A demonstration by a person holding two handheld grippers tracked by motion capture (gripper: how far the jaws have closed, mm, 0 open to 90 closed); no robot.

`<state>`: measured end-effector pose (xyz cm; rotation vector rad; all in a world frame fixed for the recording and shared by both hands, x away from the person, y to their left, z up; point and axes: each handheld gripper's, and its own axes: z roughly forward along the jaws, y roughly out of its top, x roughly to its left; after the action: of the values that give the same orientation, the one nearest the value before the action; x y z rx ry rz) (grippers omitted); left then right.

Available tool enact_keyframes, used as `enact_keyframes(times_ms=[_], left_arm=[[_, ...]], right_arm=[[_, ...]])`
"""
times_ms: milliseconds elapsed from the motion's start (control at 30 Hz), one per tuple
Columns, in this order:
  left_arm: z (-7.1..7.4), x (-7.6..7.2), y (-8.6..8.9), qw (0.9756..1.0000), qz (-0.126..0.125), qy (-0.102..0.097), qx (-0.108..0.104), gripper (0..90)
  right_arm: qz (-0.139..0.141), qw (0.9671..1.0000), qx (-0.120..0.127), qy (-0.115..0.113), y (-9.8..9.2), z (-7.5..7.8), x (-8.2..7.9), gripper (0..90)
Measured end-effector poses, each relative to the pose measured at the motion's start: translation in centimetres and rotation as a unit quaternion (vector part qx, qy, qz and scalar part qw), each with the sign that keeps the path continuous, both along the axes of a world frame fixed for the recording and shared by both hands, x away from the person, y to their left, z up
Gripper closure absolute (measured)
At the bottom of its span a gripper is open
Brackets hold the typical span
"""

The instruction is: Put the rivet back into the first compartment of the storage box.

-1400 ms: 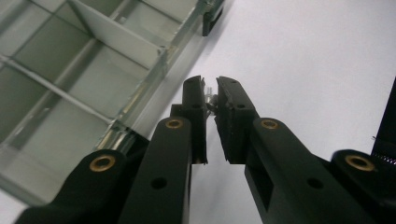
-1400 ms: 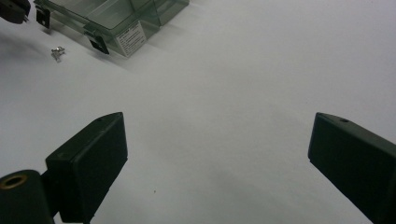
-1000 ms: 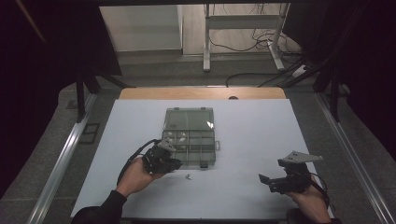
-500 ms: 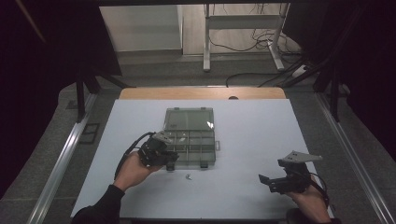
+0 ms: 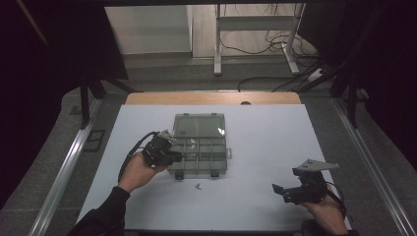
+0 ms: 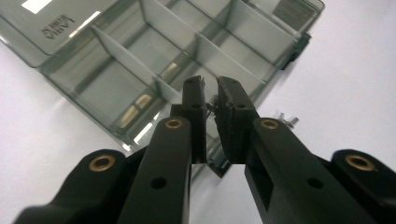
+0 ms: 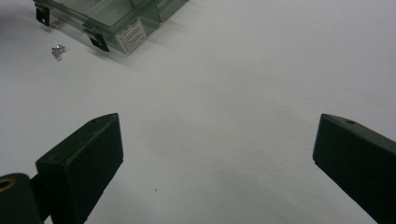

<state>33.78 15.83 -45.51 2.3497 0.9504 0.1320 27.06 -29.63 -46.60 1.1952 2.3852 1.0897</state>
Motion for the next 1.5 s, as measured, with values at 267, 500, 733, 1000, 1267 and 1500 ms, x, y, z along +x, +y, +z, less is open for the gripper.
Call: enact_keyframes(times_ms=[267,500,733,1000,1267,1500], left_arm=[[0.1,1.3,0.4,0.9998,0.017,-0.003,0.003,82.8],[0.0,2.4,0.4,0.9996,0.026,-0.003,0.006,82.6],[-0.5,3.5,0.5,0.9993,0.037,0.004,0.008,82.6],[-1.2,4.8,1.2,0.9985,0.052,0.015,0.000,82.2],[-2.1,5.6,1.1,0.9982,0.059,0.011,0.005,81.3],[-3.0,6.2,1.0,0.9975,0.067,0.017,0.013,80.6]], right_arm=[[0.000,1.0000,-0.001,0.000,0.0,0.0,0.0,1.4],[0.001,1.0000,-0.002,0.000,0.0,0.0,0.0,1.4],[0.000,1.0000,-0.002,0.001,0.0,0.0,0.0,1.4],[0.000,1.0000,-0.003,0.001,0.0,0.0,0.0,1.4],[0.001,1.0000,-0.003,0.001,0.0,0.0,0.0,1.6],[0.001,1.0000,-0.003,0.001,0.0,0.0,0.0,1.7]])
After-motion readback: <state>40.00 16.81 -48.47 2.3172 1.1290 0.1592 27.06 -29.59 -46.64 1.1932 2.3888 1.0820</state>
